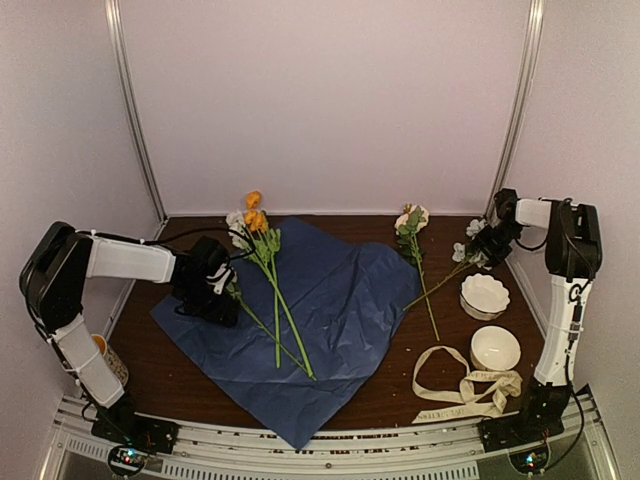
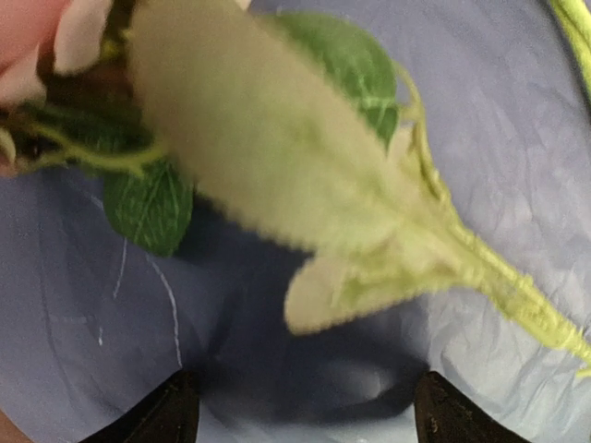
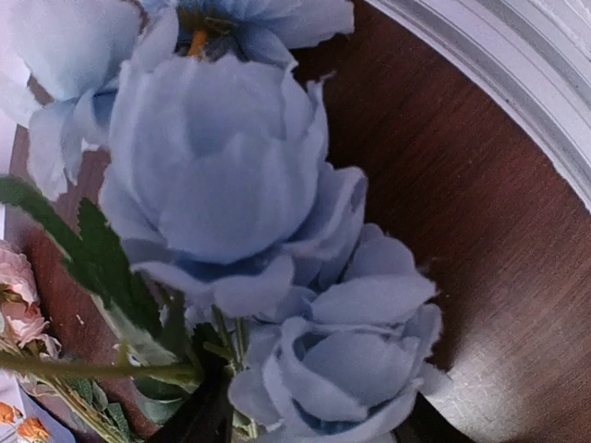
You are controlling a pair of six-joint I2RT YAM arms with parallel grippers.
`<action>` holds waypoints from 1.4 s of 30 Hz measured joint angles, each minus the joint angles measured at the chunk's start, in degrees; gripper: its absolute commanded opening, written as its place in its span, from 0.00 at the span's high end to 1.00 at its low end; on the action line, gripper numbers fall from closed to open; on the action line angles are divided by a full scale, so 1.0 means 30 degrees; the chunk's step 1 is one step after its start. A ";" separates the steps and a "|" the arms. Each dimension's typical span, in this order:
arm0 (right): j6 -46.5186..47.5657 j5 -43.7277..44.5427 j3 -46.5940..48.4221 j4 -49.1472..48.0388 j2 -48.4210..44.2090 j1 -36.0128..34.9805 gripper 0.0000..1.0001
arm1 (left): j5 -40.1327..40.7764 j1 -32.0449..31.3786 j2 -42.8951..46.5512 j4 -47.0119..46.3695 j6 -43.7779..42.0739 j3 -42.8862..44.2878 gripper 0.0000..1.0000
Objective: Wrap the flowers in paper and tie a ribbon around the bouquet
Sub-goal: Pick up the fake flower from the corner of the board, then place the fake flower on the flattened wrapping paper.
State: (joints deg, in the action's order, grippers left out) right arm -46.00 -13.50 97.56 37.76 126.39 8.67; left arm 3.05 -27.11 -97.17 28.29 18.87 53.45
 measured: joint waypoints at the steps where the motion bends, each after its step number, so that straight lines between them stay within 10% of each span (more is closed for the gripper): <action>1: 0.0109 -0.0102 0.0000 0.0007 0.0000 0.0000 0.58 | 0.0066 0.0000 -0.0189 0.0007 -0.0051 0.0226 0.16; 7: 0.1035 -0.0663 0.0036 -0.0036 0.0000 0.0036 1.00 | 0.0270 0.0000 -0.1319 0.0022 -0.0408 0.1545 0.16; 27: 0.5909 -0.0772 0.1071 -0.0160 -0.8553 -0.0933 1.00 | 0.0459 0.0000 -0.6069 0.0699 -0.3351 0.8021 0.16; 42: 0.4787 -0.3497 0.5027 -0.1035 -0.6674 -1.3100 1.00 | 0.1566 0.0000 -0.5850 0.1647 -0.5260 0.9049 0.14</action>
State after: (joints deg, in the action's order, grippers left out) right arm -31.64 -23.99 112.64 34.65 106.37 -30.63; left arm 7.75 -27.11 -114.72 33.23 3.09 80.60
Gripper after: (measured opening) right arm 0.043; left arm 0.853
